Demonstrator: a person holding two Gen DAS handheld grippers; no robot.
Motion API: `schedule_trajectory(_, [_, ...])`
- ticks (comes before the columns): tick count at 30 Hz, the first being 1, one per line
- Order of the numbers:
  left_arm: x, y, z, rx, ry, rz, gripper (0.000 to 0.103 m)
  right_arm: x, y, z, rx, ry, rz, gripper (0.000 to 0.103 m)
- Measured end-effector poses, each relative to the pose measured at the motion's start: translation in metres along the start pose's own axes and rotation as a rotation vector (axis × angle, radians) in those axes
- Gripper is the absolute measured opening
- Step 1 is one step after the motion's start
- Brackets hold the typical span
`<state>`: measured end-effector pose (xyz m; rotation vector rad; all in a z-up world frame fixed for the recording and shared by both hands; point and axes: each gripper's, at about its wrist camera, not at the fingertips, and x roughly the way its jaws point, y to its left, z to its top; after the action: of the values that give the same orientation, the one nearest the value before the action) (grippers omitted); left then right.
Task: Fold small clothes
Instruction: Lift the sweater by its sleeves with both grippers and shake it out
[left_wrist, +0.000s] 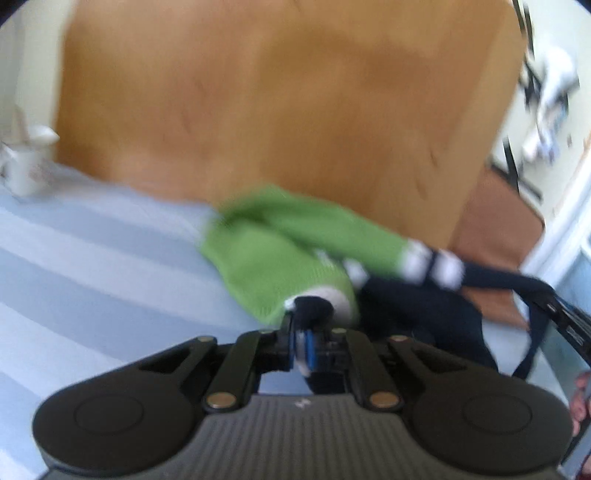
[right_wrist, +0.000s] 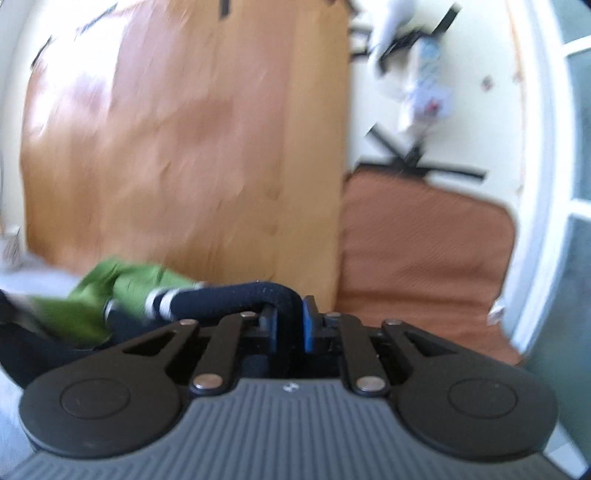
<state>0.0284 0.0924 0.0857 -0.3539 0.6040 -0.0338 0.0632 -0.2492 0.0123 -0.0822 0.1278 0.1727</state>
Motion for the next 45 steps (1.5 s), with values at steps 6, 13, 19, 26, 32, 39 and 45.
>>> schedule_trajectory(6, [-0.082, 0.030, 0.031, -0.046, -0.164, -0.015, 0.005, -0.069, -0.016, 0.051, 0.002, -0.211, -0.062, 0.015])
schedule_trajectory(13, [-0.179, 0.016, 0.060, 0.052, -0.390, -0.043, 0.005, -0.131, -0.038, 0.111, -0.028, -0.369, -0.152, 0.015])
schedule_trajectory(19, [-0.230, 0.005, 0.089, 0.080, -0.535, 0.036, 0.005, -0.156, -0.080, 0.139, 0.071, -0.432, -0.234, 0.015])
schedule_trajectory(26, [-0.234, 0.026, 0.100, 0.042, -0.560, 0.056, 0.005, -0.167, -0.106, 0.149, 0.130, -0.460, -0.268, 0.015])
schedule_trajectory(32, [-0.271, 0.032, 0.104, 0.041, -0.651, 0.006, 0.005, -0.204, -0.099, 0.166, 0.090, -0.567, -0.249, 0.015])
schedule_trajectory(39, [-0.340, 0.001, 0.116, 0.150, -0.881, 0.043, 0.005, -0.236, -0.089, 0.214, 0.074, -0.676, -0.269, 0.015])
schedule_trajectory(45, [-0.286, -0.012, 0.147, 0.173, -0.741, 0.072, 0.006, -0.177, -0.110, 0.216, 0.128, -0.538, -0.236, 0.015])
